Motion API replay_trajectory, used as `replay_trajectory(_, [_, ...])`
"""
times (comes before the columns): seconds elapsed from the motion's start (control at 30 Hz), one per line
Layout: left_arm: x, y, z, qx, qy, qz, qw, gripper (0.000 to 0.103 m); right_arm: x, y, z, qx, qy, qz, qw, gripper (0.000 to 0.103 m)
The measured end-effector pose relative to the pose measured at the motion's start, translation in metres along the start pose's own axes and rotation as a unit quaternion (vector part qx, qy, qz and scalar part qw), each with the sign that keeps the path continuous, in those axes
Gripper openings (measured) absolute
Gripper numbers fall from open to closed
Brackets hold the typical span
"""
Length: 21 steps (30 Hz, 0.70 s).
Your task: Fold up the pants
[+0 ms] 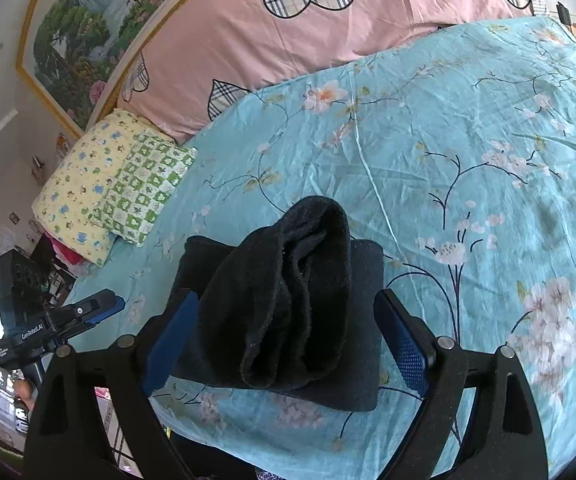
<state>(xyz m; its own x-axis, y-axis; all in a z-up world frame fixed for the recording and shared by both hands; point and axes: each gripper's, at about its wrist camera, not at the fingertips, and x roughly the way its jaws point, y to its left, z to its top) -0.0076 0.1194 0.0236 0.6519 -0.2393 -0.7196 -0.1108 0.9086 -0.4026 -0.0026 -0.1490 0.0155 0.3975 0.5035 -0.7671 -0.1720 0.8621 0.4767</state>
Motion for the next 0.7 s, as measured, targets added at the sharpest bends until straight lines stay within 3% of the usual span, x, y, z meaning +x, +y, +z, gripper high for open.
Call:
replay_trajectory(0.43, [0.051,-0.008,0.013,0.043,0.046,0.005,0.998,0.077,0.017,-0.007,-0.003,0.027,0.024,-0.018,0.999,0.09])
replay_trajectory(0.7, [0.079,0.005,0.016,0.016,0.081,-0.005,0.9966,0.077,0.024,-0.014,-0.004,0.041,0.034,-0.017,0.998,0.09])
